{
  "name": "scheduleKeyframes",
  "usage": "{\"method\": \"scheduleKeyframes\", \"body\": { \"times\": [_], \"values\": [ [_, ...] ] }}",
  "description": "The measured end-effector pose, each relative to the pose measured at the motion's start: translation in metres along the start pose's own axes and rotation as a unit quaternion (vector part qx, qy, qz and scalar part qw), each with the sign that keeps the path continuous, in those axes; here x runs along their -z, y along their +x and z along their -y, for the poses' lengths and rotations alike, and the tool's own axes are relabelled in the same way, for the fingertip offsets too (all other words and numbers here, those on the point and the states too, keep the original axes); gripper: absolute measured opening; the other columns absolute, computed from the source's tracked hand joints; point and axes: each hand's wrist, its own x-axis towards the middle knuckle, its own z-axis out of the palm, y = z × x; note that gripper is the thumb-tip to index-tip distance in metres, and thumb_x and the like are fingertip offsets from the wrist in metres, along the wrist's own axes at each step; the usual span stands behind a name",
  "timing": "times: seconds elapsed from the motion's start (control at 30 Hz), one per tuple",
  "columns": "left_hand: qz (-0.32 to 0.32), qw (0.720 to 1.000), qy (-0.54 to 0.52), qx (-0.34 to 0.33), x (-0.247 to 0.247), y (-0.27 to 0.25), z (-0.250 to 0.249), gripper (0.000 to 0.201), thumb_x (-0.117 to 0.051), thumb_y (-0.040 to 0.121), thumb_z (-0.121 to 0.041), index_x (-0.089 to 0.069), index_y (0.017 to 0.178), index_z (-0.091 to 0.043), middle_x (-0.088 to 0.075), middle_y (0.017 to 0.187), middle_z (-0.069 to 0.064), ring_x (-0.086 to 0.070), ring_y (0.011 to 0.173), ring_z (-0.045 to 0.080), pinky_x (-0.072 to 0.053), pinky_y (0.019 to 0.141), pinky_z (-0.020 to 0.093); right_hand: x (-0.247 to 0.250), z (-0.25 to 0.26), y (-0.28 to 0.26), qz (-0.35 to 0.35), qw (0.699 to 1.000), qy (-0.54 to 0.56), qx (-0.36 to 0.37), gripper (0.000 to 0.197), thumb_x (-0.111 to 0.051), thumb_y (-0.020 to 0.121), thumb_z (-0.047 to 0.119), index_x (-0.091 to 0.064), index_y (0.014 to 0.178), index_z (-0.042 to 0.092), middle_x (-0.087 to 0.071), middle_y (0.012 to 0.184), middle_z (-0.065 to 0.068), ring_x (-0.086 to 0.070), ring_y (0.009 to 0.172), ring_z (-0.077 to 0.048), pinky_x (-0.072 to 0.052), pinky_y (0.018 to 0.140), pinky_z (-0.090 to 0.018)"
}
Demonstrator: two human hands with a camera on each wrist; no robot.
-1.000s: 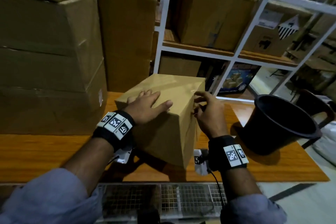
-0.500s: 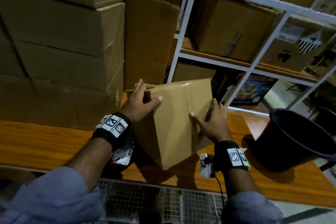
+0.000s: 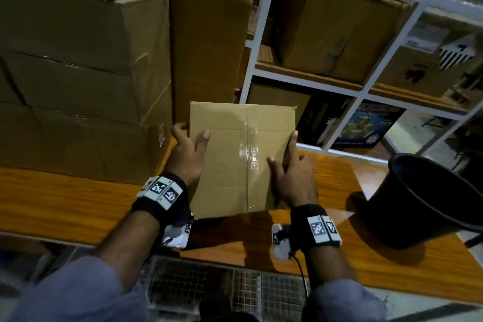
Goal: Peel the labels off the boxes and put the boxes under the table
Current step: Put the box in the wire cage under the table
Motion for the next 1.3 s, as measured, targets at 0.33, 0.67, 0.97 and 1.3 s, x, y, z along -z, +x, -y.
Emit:
{"method": "scheduleKeyframes", "body": {
  "times": [0.33, 0.67, 0.97, 1.3],
  "values": [
    [0.164, 0.981, 0.091, -0.050, -0.005, 0.023, 0.021, 0.082, -0.054, 0.102, -0.053, -0.004, 0.165, -0.039, -0.032, 0.165, -0.004, -0.042, 0.143, 0.020, -0.043, 0.113, 0.043, 0.025, -0.016, 0.022, -0.013, 0.998, -0.041, 0.038, 0.065, -0.039, 0.104, 0.064, -0.027, 0.163, 0.039, -0.052, 0.131, -0.014, -0.054, 0.120, -0.032, -0.047, 0.094, -0.041],
    [0.176, 0.979, 0.099, -0.007, -0.019, 0.056, 0.028, 0.071, -0.046, 0.100, -0.067, -0.014, 0.161, -0.052, -0.038, 0.163, -0.002, -0.050, 0.130, 0.017, -0.046, 0.102, 0.035, 0.017, -0.019, 0.049, 0.121, 0.989, 0.060, -0.053, 0.071, -0.035, 0.104, 0.069, -0.011, 0.165, 0.044, -0.042, 0.163, -0.010, -0.044, 0.144, -0.039, -0.037, 0.116, -0.049],
    [0.180, 0.983, 0.041, 0.020, -0.024, 0.068, 0.036, 0.065, -0.051, 0.101, -0.061, -0.022, 0.158, -0.055, -0.044, 0.152, -0.010, -0.060, 0.111, 0.011, -0.052, 0.085, 0.029, 0.016, -0.020, 0.051, 0.115, 0.986, 0.100, -0.072, 0.071, -0.042, 0.101, 0.071, -0.016, 0.163, 0.049, -0.038, 0.166, -0.003, -0.042, 0.146, -0.034, -0.037, 0.115, -0.046],
    [0.191, 0.981, 0.024, 0.012, -0.027, 0.071, 0.037, 0.062, -0.050, 0.104, -0.055, -0.022, 0.159, -0.053, -0.045, 0.134, -0.013, -0.056, 0.097, 0.006, -0.047, 0.072, 0.025, 0.018, -0.018, 0.031, 0.067, 0.988, 0.096, -0.100, 0.071, -0.044, 0.101, 0.069, -0.021, 0.164, 0.046, -0.038, 0.166, 0.000, -0.042, 0.147, -0.029, -0.035, 0.113, -0.039]
  ]
}}
